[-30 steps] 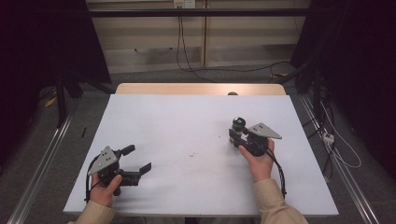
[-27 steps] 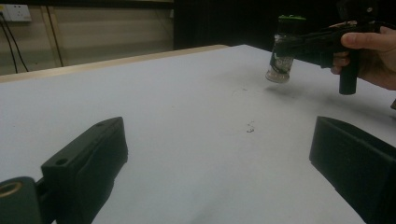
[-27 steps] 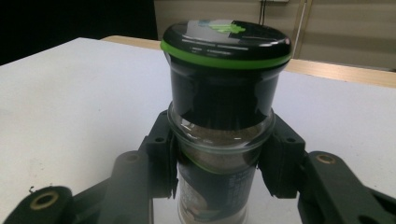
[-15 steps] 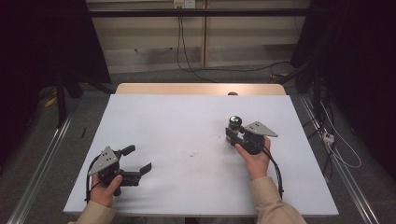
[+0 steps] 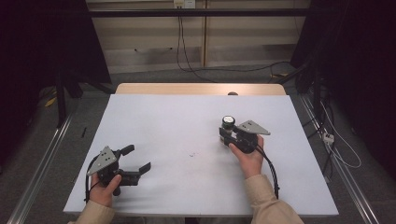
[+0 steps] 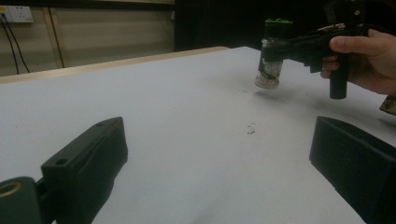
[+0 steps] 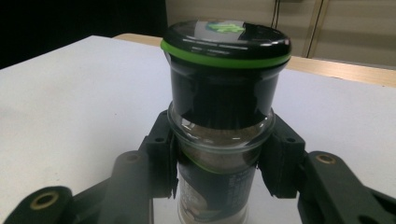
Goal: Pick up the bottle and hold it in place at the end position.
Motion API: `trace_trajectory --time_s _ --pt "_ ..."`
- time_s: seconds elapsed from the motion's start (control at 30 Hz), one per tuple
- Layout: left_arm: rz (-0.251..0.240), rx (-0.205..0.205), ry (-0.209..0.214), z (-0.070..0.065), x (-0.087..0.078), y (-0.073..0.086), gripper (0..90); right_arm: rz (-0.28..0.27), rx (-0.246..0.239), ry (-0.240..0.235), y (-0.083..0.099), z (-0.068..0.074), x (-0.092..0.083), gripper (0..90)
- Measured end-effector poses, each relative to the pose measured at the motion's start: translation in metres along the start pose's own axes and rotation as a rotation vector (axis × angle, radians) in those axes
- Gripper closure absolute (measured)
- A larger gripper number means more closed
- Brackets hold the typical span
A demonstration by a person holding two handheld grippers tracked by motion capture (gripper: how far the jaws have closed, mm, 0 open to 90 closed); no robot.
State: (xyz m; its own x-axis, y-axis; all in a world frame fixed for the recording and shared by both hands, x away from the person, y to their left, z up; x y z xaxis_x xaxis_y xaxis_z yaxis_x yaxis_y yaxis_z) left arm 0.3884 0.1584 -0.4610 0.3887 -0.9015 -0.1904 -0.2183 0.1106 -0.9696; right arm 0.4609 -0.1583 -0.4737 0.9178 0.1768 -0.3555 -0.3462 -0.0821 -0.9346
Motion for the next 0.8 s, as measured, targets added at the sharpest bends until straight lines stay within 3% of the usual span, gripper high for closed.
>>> trace_trajectory --time_s 0.3,0.57,0.8 --pt "-0.006 -0.008 -0.002 0.0 0.0 0.0 3.9 0.0 -0.002 -0.018 -0.003 0.013 0.006 53.1" --pt "0.001 0.009 0.007 -0.001 0.001 -0.001 3.9 -0.012 0.0 -0.038 -0.012 0.028 0.011 53.1" --pt "0.001 0.009 0.011 -0.001 0.0 -0.001 3.9 -0.001 -0.007 -0.047 -0.008 0.04 0.022 53.2"
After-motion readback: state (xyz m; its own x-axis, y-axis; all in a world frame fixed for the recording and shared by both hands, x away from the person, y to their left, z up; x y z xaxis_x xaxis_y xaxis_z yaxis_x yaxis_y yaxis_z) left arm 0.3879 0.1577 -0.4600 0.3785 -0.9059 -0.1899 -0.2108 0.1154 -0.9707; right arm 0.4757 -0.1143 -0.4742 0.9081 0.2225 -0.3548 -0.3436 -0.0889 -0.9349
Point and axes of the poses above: each handheld gripper's, and its own axes: x roughly forward along the jaws, y roughly out of its underside, z roughly to its left, the point moved 9 cm from there along x, roughly forward along the jaws, and after that the axes turned 14 degrees about y, right-handed, at the moved point
